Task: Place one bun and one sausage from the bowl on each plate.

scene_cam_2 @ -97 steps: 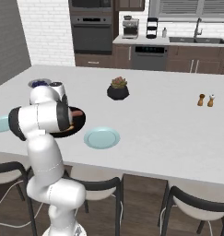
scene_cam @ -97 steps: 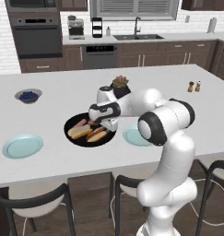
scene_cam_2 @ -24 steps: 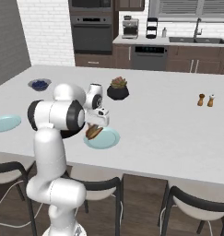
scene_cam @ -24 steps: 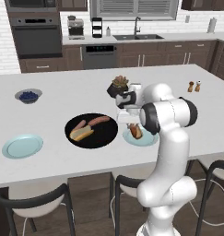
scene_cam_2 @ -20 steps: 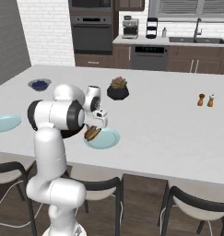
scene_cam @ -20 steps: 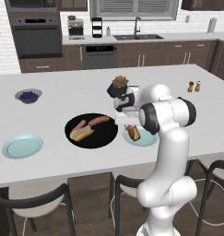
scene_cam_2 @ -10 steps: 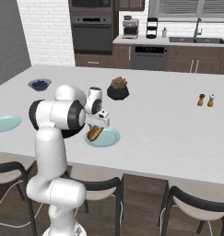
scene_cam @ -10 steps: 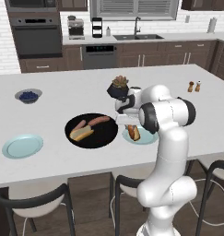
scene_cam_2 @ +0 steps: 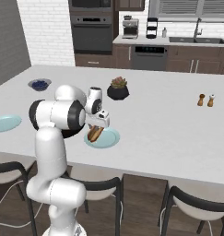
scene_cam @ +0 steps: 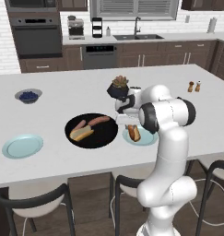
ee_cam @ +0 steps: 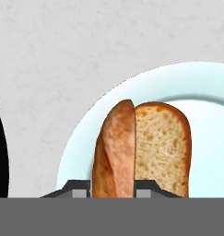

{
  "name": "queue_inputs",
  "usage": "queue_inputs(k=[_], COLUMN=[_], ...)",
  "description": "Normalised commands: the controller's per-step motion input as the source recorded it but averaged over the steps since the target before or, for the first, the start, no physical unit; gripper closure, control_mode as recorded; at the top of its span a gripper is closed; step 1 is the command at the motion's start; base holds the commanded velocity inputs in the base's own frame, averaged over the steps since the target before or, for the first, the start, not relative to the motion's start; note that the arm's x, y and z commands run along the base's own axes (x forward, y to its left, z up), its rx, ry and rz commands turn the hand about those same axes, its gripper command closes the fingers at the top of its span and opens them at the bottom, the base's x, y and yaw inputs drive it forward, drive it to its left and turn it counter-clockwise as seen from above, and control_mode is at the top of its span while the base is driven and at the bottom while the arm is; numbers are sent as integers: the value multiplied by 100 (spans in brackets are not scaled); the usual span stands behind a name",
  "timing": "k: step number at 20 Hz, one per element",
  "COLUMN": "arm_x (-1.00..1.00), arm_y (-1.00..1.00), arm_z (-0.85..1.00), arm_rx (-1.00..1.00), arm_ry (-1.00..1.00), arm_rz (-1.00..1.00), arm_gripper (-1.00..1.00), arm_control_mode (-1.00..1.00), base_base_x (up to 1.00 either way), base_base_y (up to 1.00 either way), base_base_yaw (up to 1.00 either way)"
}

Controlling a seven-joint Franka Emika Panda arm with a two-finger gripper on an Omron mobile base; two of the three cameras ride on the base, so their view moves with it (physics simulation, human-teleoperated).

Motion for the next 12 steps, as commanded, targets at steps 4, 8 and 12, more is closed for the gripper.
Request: queue_inputs(k=[4,8,12], arm_x=[0,-5,-58], arm_y=[0,0,16], arm_z=[0,0,40], arm_rx=[0,0,0], arm_ry=[0,0,0], arm_rz=[0,0,-15], arm_gripper=[-100,-100,-100], arm_control_mode=[-100,-100,-100], base_base_x=[0,0,0], base_base_y=[0,0,0], base_base_yaw=[0,0,0])
